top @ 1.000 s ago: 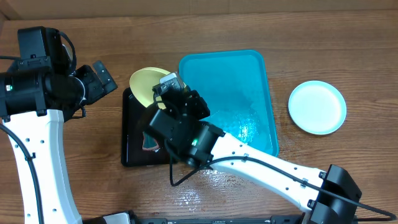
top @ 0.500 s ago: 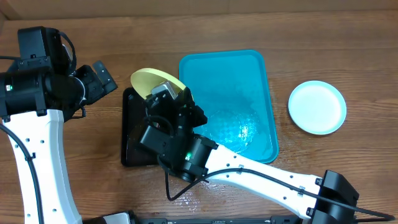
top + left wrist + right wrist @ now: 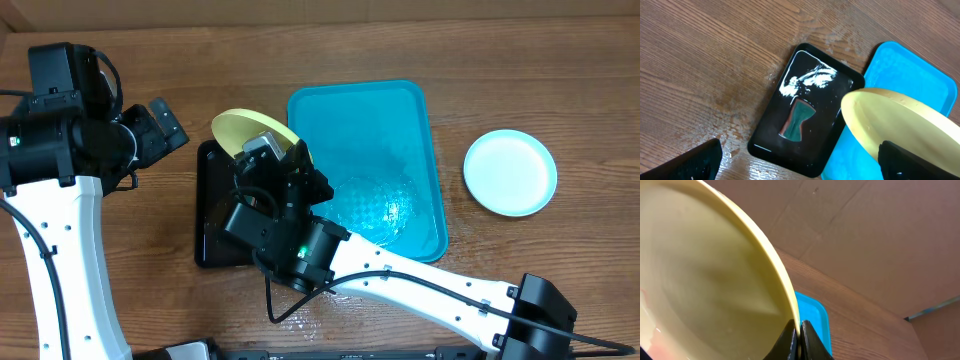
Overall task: Clean dirty plates on tray and stack at the side
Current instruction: 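Tilt the yellow plate over the black tray with the right gripper, then carry the yellow plate right and stack it on the white plate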
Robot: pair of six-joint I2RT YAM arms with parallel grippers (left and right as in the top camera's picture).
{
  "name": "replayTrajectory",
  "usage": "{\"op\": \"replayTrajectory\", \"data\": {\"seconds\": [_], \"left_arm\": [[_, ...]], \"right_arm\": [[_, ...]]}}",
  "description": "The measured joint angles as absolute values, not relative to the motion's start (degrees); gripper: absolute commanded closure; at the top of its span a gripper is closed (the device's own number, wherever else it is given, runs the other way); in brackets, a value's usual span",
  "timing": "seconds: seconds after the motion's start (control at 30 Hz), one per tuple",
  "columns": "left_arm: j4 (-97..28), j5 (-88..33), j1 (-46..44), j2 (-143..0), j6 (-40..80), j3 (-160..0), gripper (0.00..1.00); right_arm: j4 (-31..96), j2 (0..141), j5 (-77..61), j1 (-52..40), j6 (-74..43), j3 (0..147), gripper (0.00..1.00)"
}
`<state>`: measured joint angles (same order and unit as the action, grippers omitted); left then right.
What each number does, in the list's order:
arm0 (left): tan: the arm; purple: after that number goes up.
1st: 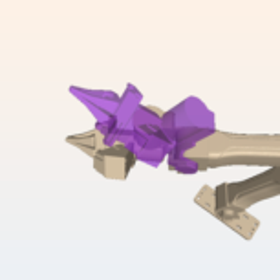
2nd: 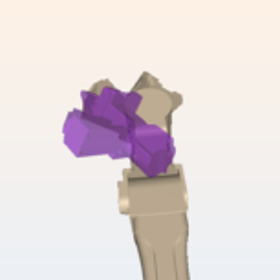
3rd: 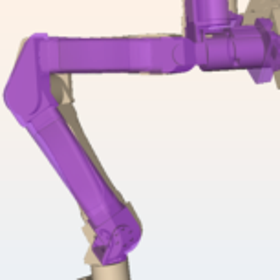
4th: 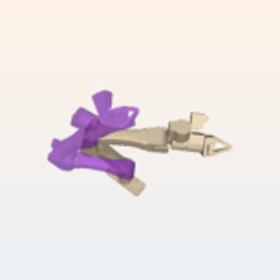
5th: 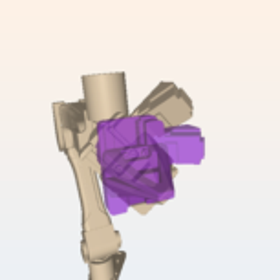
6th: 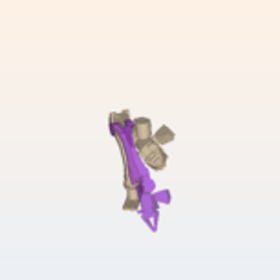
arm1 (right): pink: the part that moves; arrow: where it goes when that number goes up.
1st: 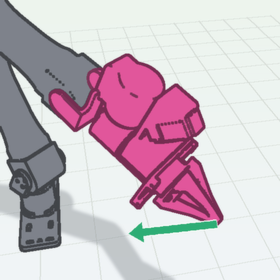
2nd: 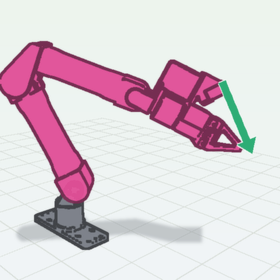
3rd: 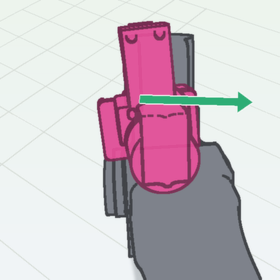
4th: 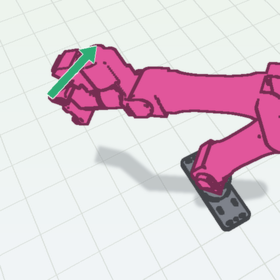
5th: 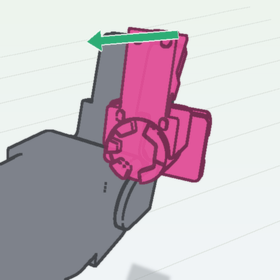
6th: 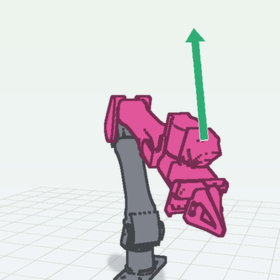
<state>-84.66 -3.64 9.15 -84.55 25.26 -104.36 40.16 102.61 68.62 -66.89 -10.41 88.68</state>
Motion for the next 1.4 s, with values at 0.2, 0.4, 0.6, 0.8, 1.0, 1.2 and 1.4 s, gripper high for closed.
{"op": "replayTrajectory", "data": {"seconds": [0.2, 0.4, 0.6, 0.8, 1.0, 1.2, 1.4], "left_arm": [[-84.66, -3.64, 9.15, -84.55, 25.26, -104.36, 0.0], [-84.66, -3.64, 9.15, -84.55, 25.26, -104.36, 0.0], [-84.66, -3.64, 9.15, -84.55, 25.23, -104.36, 0.0], [-84.64, -3.64, 9.15, -84.55, 25.26, -104.36, 0.0], [-84.66, -3.64, 9.15, -84.55, 25.23, -104.36, 0.0], [-84.64, -3.64, 9.15, -84.55, 25.23, -104.36, 0.0], [-84.66, -3.62, 9.15, -84.55, 25.26, -104.36, 0.0]], "right_arm": [[41.06, 102.61, 68.27, -66.89, -10.39, 88.68, 0.96], [41.58, 102.61, 66.39, -66.89, -10.37, 88.68, 0.96], [41.58, 102.61, 64.23, -66.89, -10.41, 88.68, 0.96], [42.26, 102.61, 63.18, -66.81, -10.87, 88.68, 0.96], [44.62, 102.61, 61.47, -65.14, -15.49, 88.68, 0.96], [47.68, 102.61, 48.84, -58.85, -22.85, 88.71, 0.96], [48.95, 102.59, 18.96, -41.5, -27.73, 89.19, 0.96]]}}
